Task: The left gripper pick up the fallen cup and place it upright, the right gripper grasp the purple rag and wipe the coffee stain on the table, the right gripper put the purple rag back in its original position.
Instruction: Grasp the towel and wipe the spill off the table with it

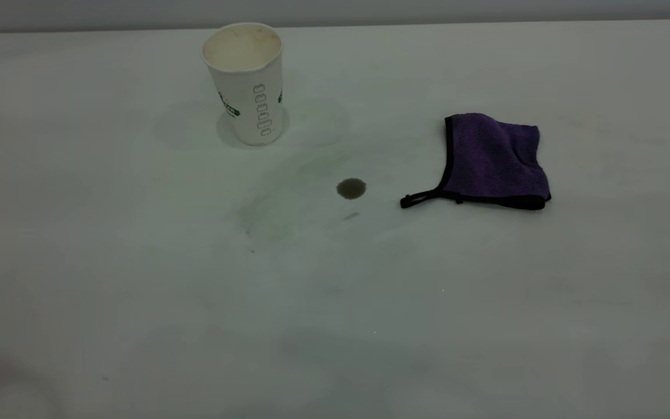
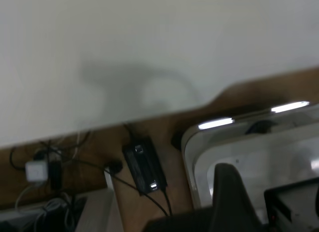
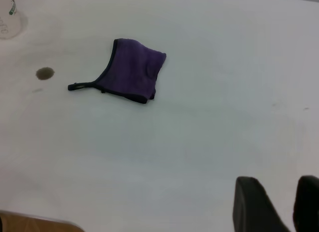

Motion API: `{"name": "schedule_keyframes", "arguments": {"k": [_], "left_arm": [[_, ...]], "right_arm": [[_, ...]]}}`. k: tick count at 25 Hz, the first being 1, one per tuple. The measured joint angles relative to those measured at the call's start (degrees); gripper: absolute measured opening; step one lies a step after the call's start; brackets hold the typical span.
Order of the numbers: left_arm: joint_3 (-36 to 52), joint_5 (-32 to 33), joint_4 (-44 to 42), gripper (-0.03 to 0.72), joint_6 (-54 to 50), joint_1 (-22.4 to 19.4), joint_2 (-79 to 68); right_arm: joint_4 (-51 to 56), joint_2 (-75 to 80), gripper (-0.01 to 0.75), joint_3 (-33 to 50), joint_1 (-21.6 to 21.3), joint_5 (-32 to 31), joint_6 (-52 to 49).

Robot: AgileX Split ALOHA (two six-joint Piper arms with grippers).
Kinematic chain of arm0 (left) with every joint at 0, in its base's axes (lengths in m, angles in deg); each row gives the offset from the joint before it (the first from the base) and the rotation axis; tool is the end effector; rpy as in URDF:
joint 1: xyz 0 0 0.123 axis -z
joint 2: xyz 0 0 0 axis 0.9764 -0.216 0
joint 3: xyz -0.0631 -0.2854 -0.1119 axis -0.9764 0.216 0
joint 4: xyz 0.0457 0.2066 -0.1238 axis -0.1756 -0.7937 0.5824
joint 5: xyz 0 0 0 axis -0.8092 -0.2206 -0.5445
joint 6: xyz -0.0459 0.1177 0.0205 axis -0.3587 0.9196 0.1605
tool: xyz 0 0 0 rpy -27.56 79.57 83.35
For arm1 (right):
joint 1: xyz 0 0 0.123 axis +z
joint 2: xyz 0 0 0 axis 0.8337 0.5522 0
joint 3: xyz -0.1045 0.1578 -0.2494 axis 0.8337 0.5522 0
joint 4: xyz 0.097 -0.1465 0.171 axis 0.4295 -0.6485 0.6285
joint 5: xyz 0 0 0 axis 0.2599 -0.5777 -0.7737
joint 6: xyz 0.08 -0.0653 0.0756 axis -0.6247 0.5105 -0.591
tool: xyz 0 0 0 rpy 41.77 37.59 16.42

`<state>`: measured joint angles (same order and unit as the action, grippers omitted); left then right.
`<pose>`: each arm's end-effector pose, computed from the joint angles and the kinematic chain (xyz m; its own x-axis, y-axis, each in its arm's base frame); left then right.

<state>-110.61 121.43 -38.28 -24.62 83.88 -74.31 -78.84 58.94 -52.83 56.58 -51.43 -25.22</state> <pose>0.1081 -0.0198 0.2832 -0.8991 0.1435 -0.4136 0.1742 0.9840 -0.0373 -0.0108 0.0107 0.2394 -0.5271 -0.0922 -0.8448 -0.1213 0.9921 -0.0327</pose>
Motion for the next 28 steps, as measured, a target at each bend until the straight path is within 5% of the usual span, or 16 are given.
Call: {"name": "schedule_keyframes", "arguments": {"k": [8,19,28], "left_arm": [[10.8,-3.5,-1.1,0.466,-0.2,-6.2,21.4],[13.6,-2.6,-2.6,0.466,-2.1,-6.4,43.4],[13.7,-2.0,-2.7,0.466,-2.3,-5.0,47.3]], "right_arm": [[0.0,0.0,0.238,0.0,0.0,0.0,0.0],[0.0,0.0,0.238,0.0,0.0,0.0,0.0],[0.0,0.0,0.238,0.0,0.0,0.0,0.0]]}}
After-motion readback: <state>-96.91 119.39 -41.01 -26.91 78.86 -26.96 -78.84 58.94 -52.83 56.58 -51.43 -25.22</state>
